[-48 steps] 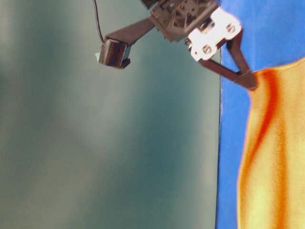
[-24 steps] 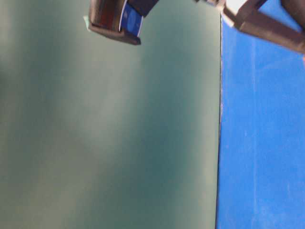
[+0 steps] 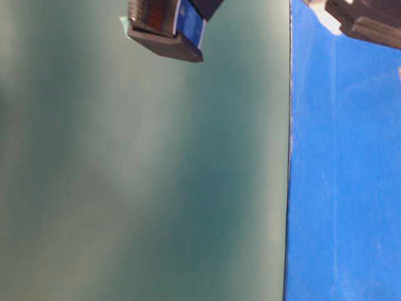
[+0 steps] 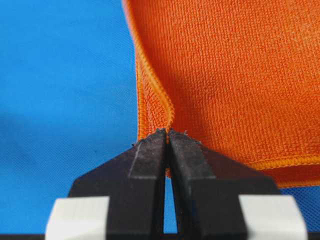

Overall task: Fold the orange towel.
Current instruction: 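Lift the top corners and fold them down toward the bottom edge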

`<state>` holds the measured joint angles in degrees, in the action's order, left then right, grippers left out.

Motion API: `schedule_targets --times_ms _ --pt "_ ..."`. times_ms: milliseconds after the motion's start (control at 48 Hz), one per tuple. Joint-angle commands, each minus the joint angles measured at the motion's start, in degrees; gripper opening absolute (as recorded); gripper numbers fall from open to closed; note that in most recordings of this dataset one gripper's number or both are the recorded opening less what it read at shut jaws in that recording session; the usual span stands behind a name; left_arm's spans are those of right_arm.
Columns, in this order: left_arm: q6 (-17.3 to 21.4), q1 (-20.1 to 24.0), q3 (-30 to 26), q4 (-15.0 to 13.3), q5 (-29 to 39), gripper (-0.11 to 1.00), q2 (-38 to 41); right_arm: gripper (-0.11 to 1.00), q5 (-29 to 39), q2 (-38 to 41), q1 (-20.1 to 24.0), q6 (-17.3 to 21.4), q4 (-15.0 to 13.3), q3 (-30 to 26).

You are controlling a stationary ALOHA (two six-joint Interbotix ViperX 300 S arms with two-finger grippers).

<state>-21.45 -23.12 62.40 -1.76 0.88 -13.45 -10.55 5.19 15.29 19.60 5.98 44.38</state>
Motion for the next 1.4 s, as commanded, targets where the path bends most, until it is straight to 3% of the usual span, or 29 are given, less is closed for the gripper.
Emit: schedule_targets --times_ms 0,146,229,354,438,500,688,1001,1376 --pt "0.09 -0.26 -0.97 0.09 -1.23 0.01 -0.35 0.01 -0.35 -0.62 0.18 0.09 0.26 -1.14" --pt "0.0 -0.26 -0.79 0.09 -1.41 0.06 -0.35 0.02 -0.09 -0.62 0.18 0.09 0.26 -1.05" --pt "0.09 -0.26 -0.88 0.09 -1.49 0.27 -0.35 0.04 -0.09 -0.62 0.09 0.09 0.26 -1.14" --pt "0.09 -0.26 -0.79 0.09 -1.49 0.65 -0.7 0.39 0.0 -0.62 0.09 0.0 0.35 -1.14" --pt "0.18 -0.26 -0.79 0.09 -1.23 0.84 -1.14 0.62 0.09 -0.97 -0.09 -0.09 0.35 -0.79" --pt "0.44 -0.26 -0.79 0.09 -0.88 0.83 -1.93 0.68 0.18 -1.49 -0.53 -0.26 0.35 -0.35" --pt "2.11 2.11 -0.7 0.18 0.88 0.79 -6.15 0.64 0.26 -4.75 -3.43 -1.32 -0.7 1.05" --pt "7.65 11.95 1.41 0.18 1.67 0.79 -9.76 0.64 1.23 -7.38 -12.04 -3.6 -2.02 2.46" --pt "10.72 16.61 2.72 0.18 1.67 0.79 -5.62 0.64 3.16 -3.34 -13.89 -3.87 -2.64 0.88"
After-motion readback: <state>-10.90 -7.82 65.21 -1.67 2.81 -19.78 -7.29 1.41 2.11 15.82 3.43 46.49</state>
